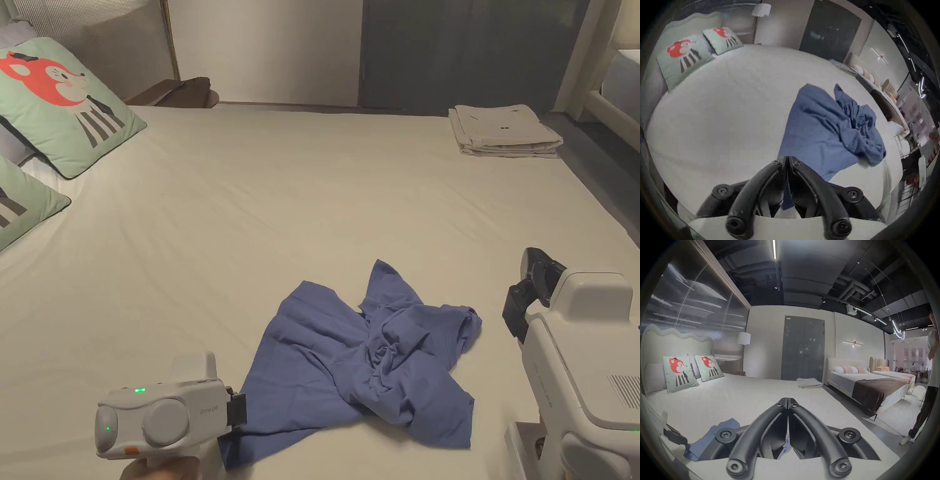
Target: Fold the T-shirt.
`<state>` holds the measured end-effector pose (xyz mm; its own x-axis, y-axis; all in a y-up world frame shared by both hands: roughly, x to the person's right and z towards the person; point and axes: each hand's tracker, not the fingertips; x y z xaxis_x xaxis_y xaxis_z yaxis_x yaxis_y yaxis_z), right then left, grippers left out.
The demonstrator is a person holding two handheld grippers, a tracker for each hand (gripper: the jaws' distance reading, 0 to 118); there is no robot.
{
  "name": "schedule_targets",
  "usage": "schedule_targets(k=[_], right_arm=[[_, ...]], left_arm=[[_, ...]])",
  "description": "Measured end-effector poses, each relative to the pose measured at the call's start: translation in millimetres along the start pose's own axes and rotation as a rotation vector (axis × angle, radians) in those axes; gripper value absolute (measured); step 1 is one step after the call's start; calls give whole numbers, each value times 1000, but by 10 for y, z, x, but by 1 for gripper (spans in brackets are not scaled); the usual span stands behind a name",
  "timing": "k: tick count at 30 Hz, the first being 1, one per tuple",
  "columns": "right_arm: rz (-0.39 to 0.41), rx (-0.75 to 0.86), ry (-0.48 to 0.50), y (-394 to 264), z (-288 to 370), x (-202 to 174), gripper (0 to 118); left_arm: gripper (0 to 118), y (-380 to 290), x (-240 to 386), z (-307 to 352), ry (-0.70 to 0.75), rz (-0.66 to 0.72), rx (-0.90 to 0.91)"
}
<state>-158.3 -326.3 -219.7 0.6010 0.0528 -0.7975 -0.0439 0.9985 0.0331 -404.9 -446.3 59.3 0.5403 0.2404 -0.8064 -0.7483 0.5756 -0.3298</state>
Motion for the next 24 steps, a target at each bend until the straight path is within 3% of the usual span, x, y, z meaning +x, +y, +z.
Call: schedule_targets(k=[1, 2, 3, 6, 9, 11, 13, 14, 16, 19, 24], right_arm=[[-1, -3, 2, -11, 2, -9, 0], [-1, -6, 4, -19, 3, -17, 0], [-1, -8, 6, -26, 5, -23, 0], [2, -14, 10, -40, 11, -32, 0], [6, -15, 10, -49, 15, -28, 0], [5, -17, 8, -52, 14, -15, 0], [4, -18, 4, -54, 19, 9, 0], [4, -18, 1, -56, 19, 21, 0], [5, -20, -1, -60, 18, 49, 0], [7, -24, -7, -72, 16, 83, 0], [-2, -30, -13, -99, -4, 110, 0]], left_arm=[[38, -20, 0, -27, 14, 7, -4], [71, -39, 5, -48, 22, 7, -11], [87, -45, 7, -72, 24, 2, -15], [95, -82, 49, -108, 29, 2, -12], [95, -86, 113, -188, 32, -4, -11], [88, -127, 185, -267, 36, -25, -45], [67, -186, 243, -336, 50, -46, -63], [61, -217, 277, -361, 111, -79, -47], [56, -235, 327, -330, 98, -104, -28], [15, -218, 390, -238, 82, -102, -21], [10, -169, 469, -122, 47, -96, -13]])
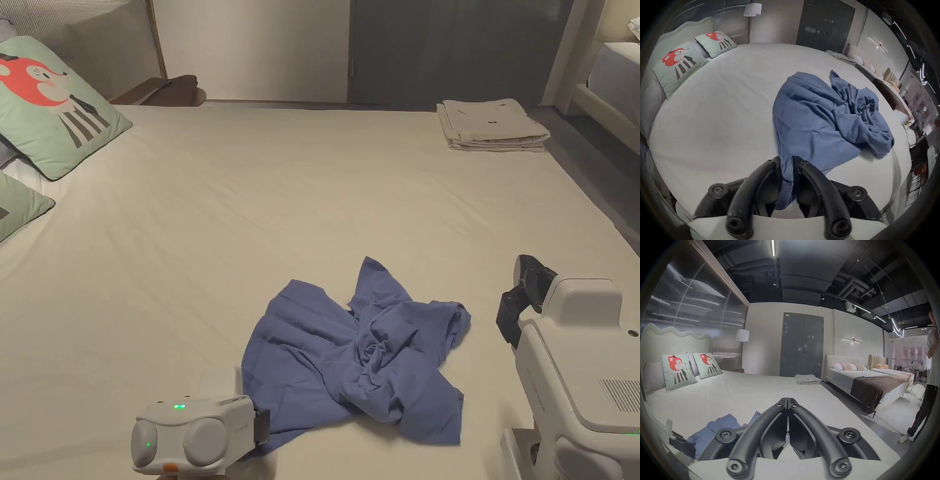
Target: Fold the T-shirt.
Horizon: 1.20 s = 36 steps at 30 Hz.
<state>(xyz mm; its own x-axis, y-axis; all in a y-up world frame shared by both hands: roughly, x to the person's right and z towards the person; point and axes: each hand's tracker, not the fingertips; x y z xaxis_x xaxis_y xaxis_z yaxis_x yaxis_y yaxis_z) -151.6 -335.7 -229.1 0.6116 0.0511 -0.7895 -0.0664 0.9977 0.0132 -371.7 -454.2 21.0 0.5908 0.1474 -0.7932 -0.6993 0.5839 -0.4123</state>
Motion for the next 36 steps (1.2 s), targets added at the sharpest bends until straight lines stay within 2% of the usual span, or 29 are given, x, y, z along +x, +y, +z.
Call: schedule_targets(k=[7, 9, 11, 12, 13, 14, 15, 17, 18, 21, 25, 27, 28, 29, 31, 32, 34, 36], right_arm=[[-31, -78, 6, -61, -419, 74, 0], [-23, -199, 33, -128, -747, 123, 2], [-60, -328, 64, -205, -1079, 154, 3], [-75, -377, 70, -253, -1211, 165, 9], [-117, -418, 67, -335, -1376, 220, 27], [-138, -462, 67, -407, -1517, 235, 59], [-154, -494, 72, -483, -1647, 249, 81], [-160, -563, 56, -662, -1889, 298, 108], [-172, -578, 48, -735, -1974, 305, 111], [-176, -691, 63, -880, -2151, 291, 111], [-136, -795, 79, -1081, -2287, 234, 107], [-122, -819, 112, -1119, -2306, 204, 82], [-115, -824, 132, -1136, -2306, 185, 64], [-107, -832, 156, -1170, -2330, 165, 42], [-113, -844, 206, -1163, -2289, 141, 16], [-99, -827, 196, -1139, -2245, 127, 5], [-63, -780, 187, -1043, -2172, 89, 4], [-61, -728, 190, -902, -2079, 132, 4]], left_arm=[[7, 206, 55, 215, -94, -32, 66], [6, 264, 49, 240, -108, -43, 83], [6, 337, 6, 222, -124, -43, 97], [6, 359, -10, 226, -126, -39, 102], [6, 383, -31, 230, -130, -33, 107], [6, 411, -40, 238, -135, -28, 110], [6, 427, -58, 242, -138, -20, 113], [6, 464, -97, 241, -143, -13, 116], [6, 486, -109, 236, -145, -10, 116], [6, 526, -145, 203, -151, -1, 113], [6, 556, -179, 132, -148, 10, 105], [6, 562, -183, 112, -146, 14, 102], [6, 562, -183, 109, -148, 14, 100], [6, 562, -182, 105, -149, 15, 100], [6, 565, -178, 102, -152, 15, 98], [6, 567, -177, 100, -153, 14, 98], [6, 576, -177, 102, -156, 19, 100], [6, 608, -198, 120, -169, 37, 107]])
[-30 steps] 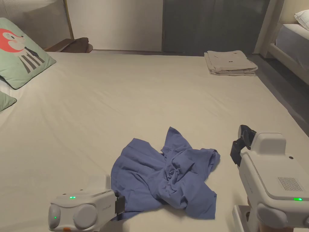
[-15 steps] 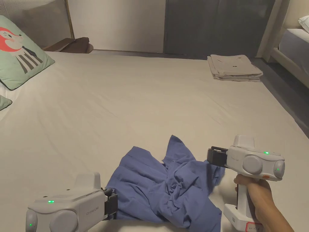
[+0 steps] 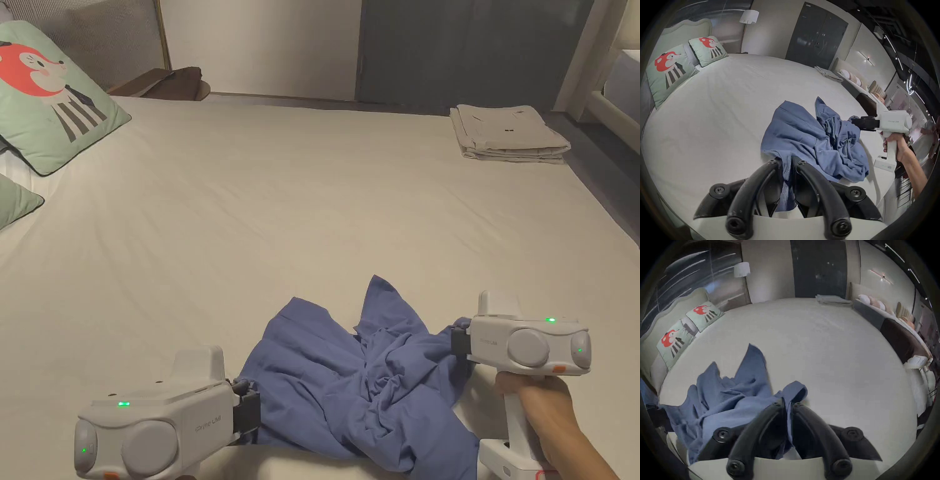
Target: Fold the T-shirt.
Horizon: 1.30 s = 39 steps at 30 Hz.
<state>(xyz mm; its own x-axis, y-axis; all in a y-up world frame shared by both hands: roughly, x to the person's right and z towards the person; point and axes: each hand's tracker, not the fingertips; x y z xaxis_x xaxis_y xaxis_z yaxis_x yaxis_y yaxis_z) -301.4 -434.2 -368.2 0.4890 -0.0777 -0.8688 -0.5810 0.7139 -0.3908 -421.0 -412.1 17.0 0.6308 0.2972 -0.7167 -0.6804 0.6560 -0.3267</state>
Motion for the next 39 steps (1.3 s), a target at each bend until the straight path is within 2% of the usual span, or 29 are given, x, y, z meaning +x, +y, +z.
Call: schedule_targets(k=[3, 6, 10, 14, 20, 27, 31, 35, 39], right_arm=[[5, 115, -23, 173, 328, 13, 4], [49, 208, -55, 460, 693, 26, 4], [45, 331, -93, 933, 1047, 142, 4], [104, 425, -152, 1420, 1328, 211, 4], [110, 550, -219, 2222, 1712, 262, 4], [70, 666, -263, 3089, 1834, 314, 4], [33, 716, -268, 3387, 1849, 295, 4], [30, 730, -276, 3446, 1673, 285, 4], [82, 718, -342, 3270, 1312, 202, 4]], left_arm=[[6, 152, -28, 59, -32, 34, 22], [6, 436, -33, 143, -51, 46, 76], [6, 970, -16, 279, -69, 36, 165], [6, 1590, 27, 434, -29, 0, 263], [6, 2665, 14, 718, 47, -33, 403], [6, 3892, -56, 930, 118, 3, 533], [6, 4347, -153, 947, 195, 17, 625], [6, 4505, -330, 816, 249, 1, 629], [6, 4379, -500, 507, 309, -29, 597]])
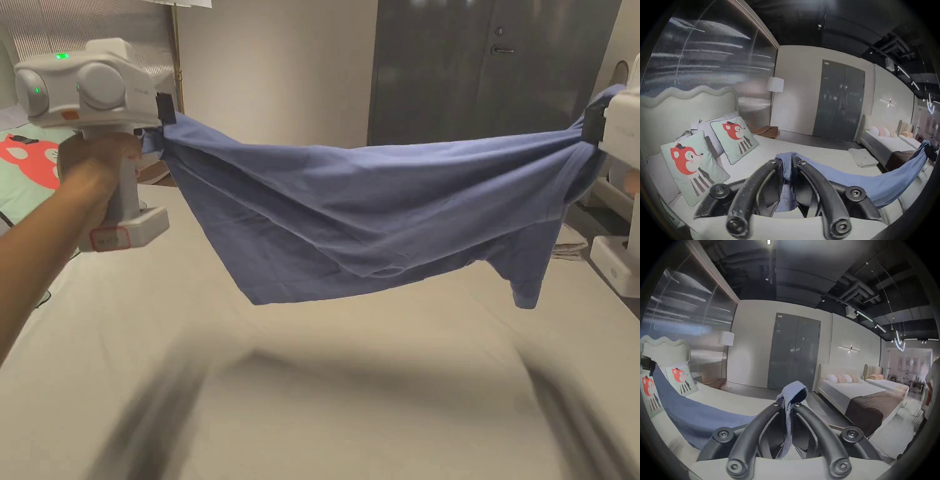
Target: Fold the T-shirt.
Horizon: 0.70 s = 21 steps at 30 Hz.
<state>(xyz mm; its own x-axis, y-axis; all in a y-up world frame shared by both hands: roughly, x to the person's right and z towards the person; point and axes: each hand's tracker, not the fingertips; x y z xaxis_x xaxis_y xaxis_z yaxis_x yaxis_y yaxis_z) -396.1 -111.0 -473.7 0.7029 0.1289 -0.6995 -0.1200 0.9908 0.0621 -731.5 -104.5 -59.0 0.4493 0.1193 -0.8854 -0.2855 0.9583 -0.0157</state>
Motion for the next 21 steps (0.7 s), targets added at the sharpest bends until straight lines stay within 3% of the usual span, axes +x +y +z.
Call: schedule_targets(k=[8, 12, 21], right_arm=[[40, -22, -7, -934, 18, -504, 4], [66, -115, 27, -1391, 118, -666, 4], [91, -317, 63, -2420, 531, -556, 4]], left_arm=[[6, -923, 122, -272, -1, -37, -14], [6, -1453, 226, -260, -12, -108, -76], [6, -2622, -152, 101, 42, -136, -300]])
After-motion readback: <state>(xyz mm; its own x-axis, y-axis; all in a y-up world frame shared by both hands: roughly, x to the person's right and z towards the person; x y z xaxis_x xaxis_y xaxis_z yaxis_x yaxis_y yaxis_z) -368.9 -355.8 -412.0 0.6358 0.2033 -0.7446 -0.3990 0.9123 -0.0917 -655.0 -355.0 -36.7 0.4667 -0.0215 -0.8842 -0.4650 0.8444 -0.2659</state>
